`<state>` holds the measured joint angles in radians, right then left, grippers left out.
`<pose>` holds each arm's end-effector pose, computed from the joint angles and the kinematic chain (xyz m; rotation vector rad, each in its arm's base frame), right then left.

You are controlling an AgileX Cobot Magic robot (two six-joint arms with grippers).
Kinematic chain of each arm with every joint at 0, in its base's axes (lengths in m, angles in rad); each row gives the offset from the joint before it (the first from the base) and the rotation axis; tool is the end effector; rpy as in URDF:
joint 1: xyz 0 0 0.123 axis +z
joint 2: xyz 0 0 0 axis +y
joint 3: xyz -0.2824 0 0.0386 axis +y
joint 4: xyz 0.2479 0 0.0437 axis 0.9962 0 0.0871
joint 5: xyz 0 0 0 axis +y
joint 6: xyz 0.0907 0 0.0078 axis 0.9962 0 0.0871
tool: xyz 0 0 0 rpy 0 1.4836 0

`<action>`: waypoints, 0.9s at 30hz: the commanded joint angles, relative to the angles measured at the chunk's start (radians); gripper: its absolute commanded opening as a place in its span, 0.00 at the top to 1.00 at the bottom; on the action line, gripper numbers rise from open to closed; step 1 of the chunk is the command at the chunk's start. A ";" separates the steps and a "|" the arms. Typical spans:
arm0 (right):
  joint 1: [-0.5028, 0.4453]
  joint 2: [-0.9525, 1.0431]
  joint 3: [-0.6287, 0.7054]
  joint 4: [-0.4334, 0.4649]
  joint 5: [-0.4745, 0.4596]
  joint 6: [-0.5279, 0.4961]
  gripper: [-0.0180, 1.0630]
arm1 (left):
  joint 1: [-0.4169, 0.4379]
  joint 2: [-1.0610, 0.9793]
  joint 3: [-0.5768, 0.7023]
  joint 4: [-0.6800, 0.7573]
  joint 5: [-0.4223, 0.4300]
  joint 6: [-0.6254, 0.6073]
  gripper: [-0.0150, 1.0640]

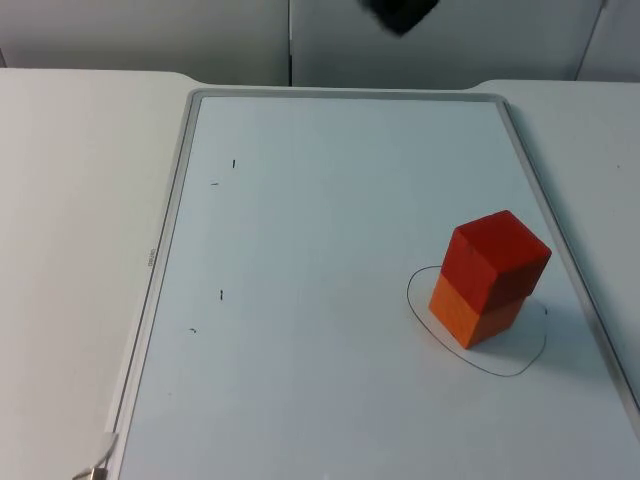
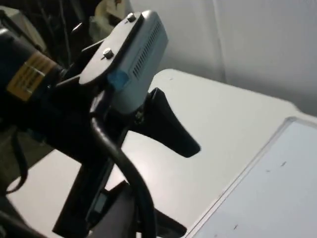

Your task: Pick up one cube with the left hand and another cube with the right hand. First place the cube in the right hand at the target position, then stack the cube in the left hand on top.

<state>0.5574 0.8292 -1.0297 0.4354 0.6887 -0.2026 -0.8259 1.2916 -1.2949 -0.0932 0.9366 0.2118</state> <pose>0.1179 0.1023 0.4190 -0.5897 1.8899 0.7235 0.1762 -0.2011 0.3817 1.1865 2.1440 -0.3929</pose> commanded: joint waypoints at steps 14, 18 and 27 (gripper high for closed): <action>-0.049 -0.267 0.282 -0.193 -0.100 -0.153 0.05 | 0.016 -0.685 0.427 0.159 -0.025 -0.221 0.21; -0.049 -0.286 0.281 -0.193 -0.090 -0.137 0.05 | 0.016 -0.756 0.425 0.157 -0.023 -0.231 0.21; -0.049 -0.306 0.281 -0.193 -0.057 -0.152 0.05 | 0.016 -0.768 0.425 0.155 0.088 -0.244 0.21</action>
<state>0.5088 0.5356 -0.7517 0.2386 0.6202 -0.3441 -0.8073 0.5276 -0.8721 0.0665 1.0102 -0.0264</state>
